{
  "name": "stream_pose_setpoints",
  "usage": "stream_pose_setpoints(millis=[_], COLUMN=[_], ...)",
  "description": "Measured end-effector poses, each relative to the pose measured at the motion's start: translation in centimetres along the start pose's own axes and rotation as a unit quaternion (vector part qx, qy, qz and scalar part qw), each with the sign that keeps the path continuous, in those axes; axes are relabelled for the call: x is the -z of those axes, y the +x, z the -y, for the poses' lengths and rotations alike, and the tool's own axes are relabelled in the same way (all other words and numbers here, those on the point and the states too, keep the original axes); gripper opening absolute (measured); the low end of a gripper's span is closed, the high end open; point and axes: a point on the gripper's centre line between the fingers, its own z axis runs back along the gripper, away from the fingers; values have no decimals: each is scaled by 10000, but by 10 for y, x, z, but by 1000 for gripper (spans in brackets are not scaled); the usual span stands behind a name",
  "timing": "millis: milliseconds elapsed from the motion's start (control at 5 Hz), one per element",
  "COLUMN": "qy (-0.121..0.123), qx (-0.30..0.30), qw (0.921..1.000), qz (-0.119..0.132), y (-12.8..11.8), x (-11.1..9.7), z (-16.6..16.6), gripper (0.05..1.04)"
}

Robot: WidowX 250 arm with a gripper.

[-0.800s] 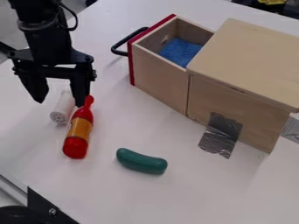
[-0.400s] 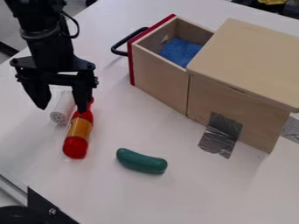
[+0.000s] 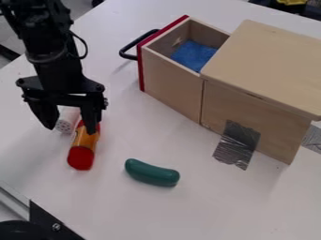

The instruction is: Put the red bottle in the drawer

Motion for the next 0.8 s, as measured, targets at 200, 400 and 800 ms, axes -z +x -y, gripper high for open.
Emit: stream_pose_setpoints(millis=[200,400,800], qy=[10,0,-8], qx=[-97,-205,-292], qw=[9999,9995,9992], qz=[84,224,280], y=[4,7,8], x=[15,22,29], z=[0,-1,-3], gripper=[993,993,993])
